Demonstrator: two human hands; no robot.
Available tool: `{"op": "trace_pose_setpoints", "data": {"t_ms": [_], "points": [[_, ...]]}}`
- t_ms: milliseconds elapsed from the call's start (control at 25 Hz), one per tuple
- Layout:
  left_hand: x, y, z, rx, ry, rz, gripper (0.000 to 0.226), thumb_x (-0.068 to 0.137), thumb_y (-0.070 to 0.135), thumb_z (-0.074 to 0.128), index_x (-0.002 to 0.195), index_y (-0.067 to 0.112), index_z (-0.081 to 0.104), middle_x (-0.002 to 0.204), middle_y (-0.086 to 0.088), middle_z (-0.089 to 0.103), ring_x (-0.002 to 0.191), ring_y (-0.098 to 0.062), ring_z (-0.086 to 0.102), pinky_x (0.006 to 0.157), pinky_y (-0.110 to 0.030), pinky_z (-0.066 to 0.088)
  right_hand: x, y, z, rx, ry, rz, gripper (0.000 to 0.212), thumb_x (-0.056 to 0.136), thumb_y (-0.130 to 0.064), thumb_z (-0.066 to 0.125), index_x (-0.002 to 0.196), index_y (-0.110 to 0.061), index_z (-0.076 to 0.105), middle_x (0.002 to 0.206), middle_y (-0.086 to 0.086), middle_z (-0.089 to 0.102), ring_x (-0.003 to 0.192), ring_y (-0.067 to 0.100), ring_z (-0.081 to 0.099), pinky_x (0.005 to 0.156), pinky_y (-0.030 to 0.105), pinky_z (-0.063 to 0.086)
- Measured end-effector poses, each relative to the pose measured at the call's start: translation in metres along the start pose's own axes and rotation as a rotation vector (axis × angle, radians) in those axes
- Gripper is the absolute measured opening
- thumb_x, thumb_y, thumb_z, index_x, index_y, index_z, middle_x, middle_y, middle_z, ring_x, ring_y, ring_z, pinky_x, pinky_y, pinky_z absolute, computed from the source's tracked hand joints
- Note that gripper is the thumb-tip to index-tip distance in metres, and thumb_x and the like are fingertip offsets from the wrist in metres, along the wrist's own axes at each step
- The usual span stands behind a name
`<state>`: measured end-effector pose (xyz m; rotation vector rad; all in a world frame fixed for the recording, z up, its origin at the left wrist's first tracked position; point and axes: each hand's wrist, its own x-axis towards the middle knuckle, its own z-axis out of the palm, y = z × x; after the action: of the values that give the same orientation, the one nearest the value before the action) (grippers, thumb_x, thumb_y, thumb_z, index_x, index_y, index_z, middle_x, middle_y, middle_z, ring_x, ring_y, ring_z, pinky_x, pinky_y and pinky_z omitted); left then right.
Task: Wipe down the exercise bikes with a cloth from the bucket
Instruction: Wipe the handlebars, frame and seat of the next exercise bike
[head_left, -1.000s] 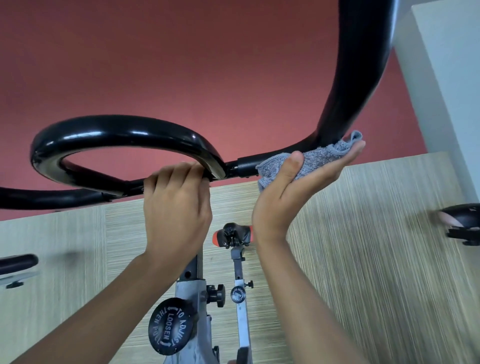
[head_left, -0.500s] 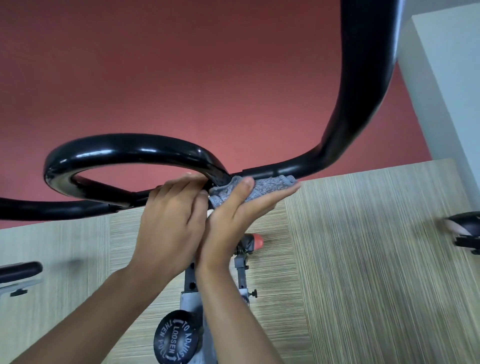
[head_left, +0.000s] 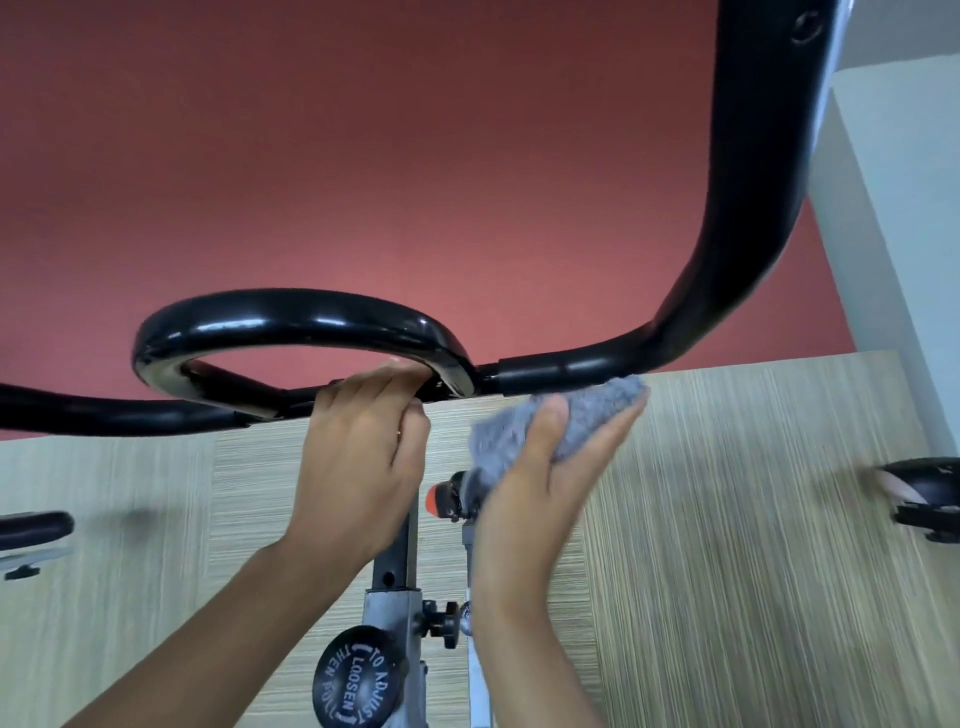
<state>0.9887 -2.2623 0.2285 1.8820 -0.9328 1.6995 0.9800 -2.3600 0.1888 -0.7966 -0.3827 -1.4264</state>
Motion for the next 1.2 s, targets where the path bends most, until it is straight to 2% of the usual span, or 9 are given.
{"op": "trace_pose_setpoints", "data": {"t_ms": [80,160,240,320,480,600,760,1080,1200], "points": [[-0.004,-0.003,0.001,0.065,0.007,0.001,0.042,0.092,0.02,0.029,0.113,0.02,0.066,0.084,0.021,0.052,0.088,-0.007,0.054,0.094,-0.041,0.039,-0.022,-0.005,-0.033,-0.151,-0.126,-0.228,0.063,0.104,-0.036,0.047,0.157,-0.044,0.013,0.163,-0.024,0.018,0.151,0.003,0.023,0.121,0.037,0.031],[-0.01,-0.005,0.005,0.119,0.021,0.003,0.041,0.094,0.023,0.029,0.117,0.018,0.063,0.107,0.008,0.063,0.11,-0.017,0.054,0.11,-0.05,0.032,-0.02,-0.01,-0.053,-0.386,-0.274,-0.527,0.063,0.102,-0.018,0.049,0.158,-0.025,0.021,0.165,0.0,0.023,0.152,0.016,0.023,0.122,0.029,0.027],[-0.011,-0.007,0.008,0.134,0.04,0.006,0.04,0.095,0.023,0.031,0.12,0.017,0.061,0.117,0.003,0.064,0.116,-0.016,0.05,0.113,-0.052,0.029,0.009,-0.018,-0.046,-0.681,-0.35,-0.717,0.065,0.1,-0.003,0.05,0.157,-0.016,0.022,0.164,0.008,0.021,0.154,0.026,0.019,0.125,0.033,0.021],[-0.01,-0.007,0.01,0.133,0.05,0.007,0.039,0.095,0.022,0.033,0.12,0.016,0.062,0.115,0.001,0.066,0.113,-0.016,0.051,0.113,-0.051,0.029,0.035,-0.027,-0.024,-1.027,-0.397,-0.777,0.071,0.093,0.002,0.051,0.157,-0.015,0.027,0.162,0.008,0.024,0.153,0.032,0.019,0.125,0.046,0.016],[-0.009,-0.008,0.007,0.125,0.038,-0.011,0.04,0.095,0.023,0.031,0.119,0.019,0.062,0.112,0.003,0.067,0.111,-0.019,0.056,0.111,-0.047,0.03,0.058,-0.032,-0.013,-1.474,-0.549,-0.899,0.062,0.089,-0.015,0.036,0.15,-0.01,0.04,0.151,0.009,0.045,0.146,0.035,0.033,0.122,0.055,0.015],[-0.008,-0.008,0.006,0.132,0.014,0.004,0.04,0.095,0.023,0.032,0.121,0.02,0.062,0.114,0.004,0.066,0.112,-0.018,0.054,0.111,-0.046,0.031,0.064,-0.038,-0.019,-1.513,-0.571,-0.932,0.058,0.09,-0.013,0.056,0.146,-0.012,0.044,0.143,0.007,0.051,0.141,0.035,0.039,0.12,0.054,0.021],[-0.007,-0.012,0.002,0.127,0.0,0.02,0.039,0.094,0.024,0.034,0.122,0.021,0.061,0.113,0.005,0.066,0.112,-0.017,0.055,0.109,-0.044,0.033,0.068,-0.041,-0.024,-1.554,-0.621,-0.966,0.066,0.086,-0.013,0.067,0.147,-0.014,0.043,0.142,0.007,0.053,0.139,0.035,0.042,0.118,0.051,0.029],[-0.006,-0.003,-0.005,0.174,-0.051,-0.003,0.026,0.092,0.025,0.04,0.103,0.018,0.062,0.097,0.002,0.064,0.095,-0.024,0.056,0.093,-0.038,0.032,0.066,-0.057,-0.027,-1.549,-0.661,-0.848,0.079,0.072,0.003,0.073,0.145,-0.015,0.048,0.134,0.004,0.055,0.127,0.034,0.049,0.105,0.048,0.041],[-0.007,-0.009,-0.012,0.05,-0.123,0.025,0.034,0.095,0.023,0.041,0.122,0.016,0.06,0.124,-0.002,0.062,0.121,-0.027,0.054,0.103,-0.041,0.032,0.059,-0.069,-0.023,-1.389,-0.681,-0.63,0.079,0.077,0.009,0.071,0.147,-0.017,0.045,0.141,0.001,0.049,0.132,0.03,0.043,0.11,0.047,0.04]]}}
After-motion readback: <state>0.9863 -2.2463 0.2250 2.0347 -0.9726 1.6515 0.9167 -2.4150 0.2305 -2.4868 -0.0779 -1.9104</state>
